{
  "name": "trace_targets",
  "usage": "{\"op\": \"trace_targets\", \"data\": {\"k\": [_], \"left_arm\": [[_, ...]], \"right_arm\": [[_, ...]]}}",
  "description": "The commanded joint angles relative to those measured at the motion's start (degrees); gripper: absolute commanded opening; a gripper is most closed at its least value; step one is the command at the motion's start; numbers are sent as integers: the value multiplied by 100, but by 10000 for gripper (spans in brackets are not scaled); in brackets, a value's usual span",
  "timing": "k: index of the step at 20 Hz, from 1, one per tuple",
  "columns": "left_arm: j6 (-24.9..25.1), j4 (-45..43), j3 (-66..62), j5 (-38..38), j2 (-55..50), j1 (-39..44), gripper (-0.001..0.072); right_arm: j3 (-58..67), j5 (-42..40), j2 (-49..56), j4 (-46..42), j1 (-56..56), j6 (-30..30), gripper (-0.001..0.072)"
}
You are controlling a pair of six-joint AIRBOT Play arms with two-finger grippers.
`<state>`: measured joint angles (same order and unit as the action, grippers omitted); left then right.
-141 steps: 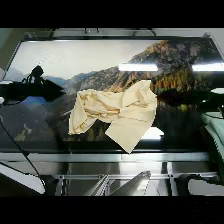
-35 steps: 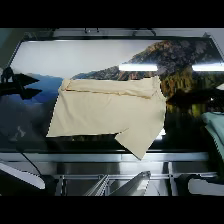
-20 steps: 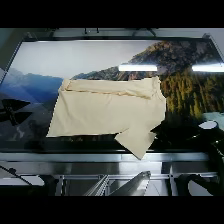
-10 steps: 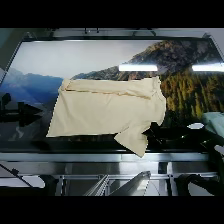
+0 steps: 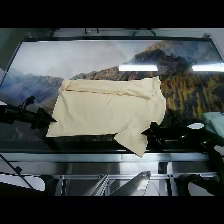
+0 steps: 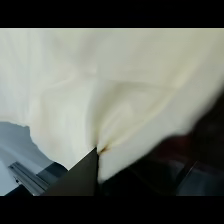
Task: Fold the shirts.
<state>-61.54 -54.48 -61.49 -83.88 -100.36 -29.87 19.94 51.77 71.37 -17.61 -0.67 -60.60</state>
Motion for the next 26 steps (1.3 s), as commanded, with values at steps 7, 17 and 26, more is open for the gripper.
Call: {"op": "trace_targets", "data": {"k": [7, 17, 26], "left_arm": [[155, -446, -162, -426, -181, 706, 14], [455, 603, -162, -944, 240, -525, 17], [376, 658, -162, -1298, 264, -968, 17]], "right_arm": [[4, 551, -79, 809, -7, 625, 18], [4, 1429, -1067, 59, -1397, 503, 18], [79, 1805, -1196, -79, -2507, 647, 18]]}}
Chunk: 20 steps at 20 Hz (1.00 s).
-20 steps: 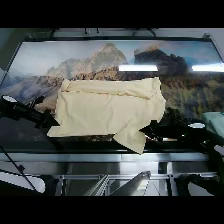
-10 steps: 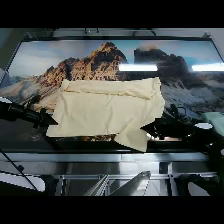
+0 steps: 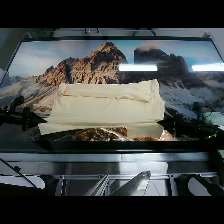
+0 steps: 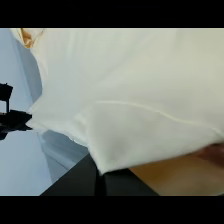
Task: Fold the shirts.
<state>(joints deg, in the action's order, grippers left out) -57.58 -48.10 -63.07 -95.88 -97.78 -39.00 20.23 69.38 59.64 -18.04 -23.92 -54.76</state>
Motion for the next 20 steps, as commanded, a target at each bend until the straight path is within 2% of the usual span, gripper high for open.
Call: {"op": "trace_targets", "data": {"k": [1, 4, 8, 13, 15, 20], "left_arm": [[-50, 57, -4, -90, 7, -35, 18], [-48, 605, -127, 4, -26, 87, 18], [-282, 1438, -1187, -146, -409, 592, 19], [-844, 1486, -2990, -133, -1397, 1327, 19], [-1163, 1488, -3790, -31, -1878, 1427, 19], [-1517, 1478, -5036, 24, -2973, 1703, 19]], "right_arm": [[98, -48, -22, 11, -164, 66, 18], [415, -422, 42, 514, -162, 291, 18], [1537, -645, 734, 824, 212, 498, 18], [3324, -1432, 2286, 820, 1126, 553, 18], [3998, -1425, 2951, 822, 1141, 546, 18], [4800, -1506, 4172, 822, 1290, 772, 19]]}}
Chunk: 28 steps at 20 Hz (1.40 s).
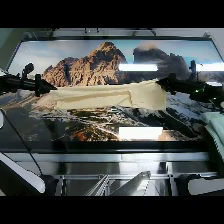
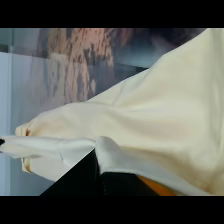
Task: Fold the shirts.
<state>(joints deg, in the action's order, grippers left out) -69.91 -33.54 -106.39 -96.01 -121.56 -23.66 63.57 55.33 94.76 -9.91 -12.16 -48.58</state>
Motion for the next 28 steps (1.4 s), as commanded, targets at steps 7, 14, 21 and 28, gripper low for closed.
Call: {"op": "trace_targets", "data": {"k": [7, 14, 21, 28], "left_arm": [[-538, 74, -1025, -105, -1185, 179, 365], [-955, 1596, -828, -503, -651, -608, 720], [-59, 1504, -507, -111, 9, -127, -11], [275, -142, -505, 1316, 103, 2070, -11]], "right_arm": [[595, 168, 1106, -584, 83, 236, 323], [1425, 754, 525, -3259, -647, -1207, 698], [1425, 935, 1357, -2983, -63, -1696, 697], [1473, 710, 1523, -2476, 354, -1578, 19]]}}
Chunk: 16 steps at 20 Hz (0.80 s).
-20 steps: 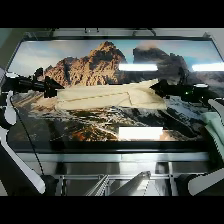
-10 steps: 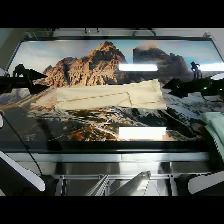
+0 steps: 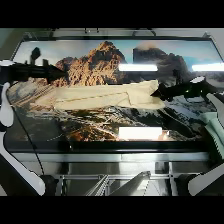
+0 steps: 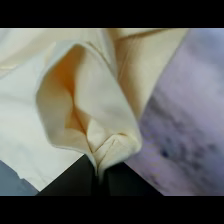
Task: Fold the shirts.
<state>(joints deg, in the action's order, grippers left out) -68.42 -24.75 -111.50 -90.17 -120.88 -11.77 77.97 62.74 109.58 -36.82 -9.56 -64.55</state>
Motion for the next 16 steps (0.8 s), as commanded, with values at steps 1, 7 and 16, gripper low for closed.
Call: {"op": "trace_targets", "data": {"k": [1, 7, 16], "left_arm": [[81, -1460, 4, 1051, 35, 1279, -11], [-671, -4030, 4, 2170, 7, 2855, -5], [-721, -4109, 7, 1729, -479, 3115, 11]], "right_arm": [[50, 35, 24, 216, 68, 20, 18], [192, 527, -446, 315, -81, -15, 17], [619, 1213, -1453, 2371, 354, 391, 18]]}}
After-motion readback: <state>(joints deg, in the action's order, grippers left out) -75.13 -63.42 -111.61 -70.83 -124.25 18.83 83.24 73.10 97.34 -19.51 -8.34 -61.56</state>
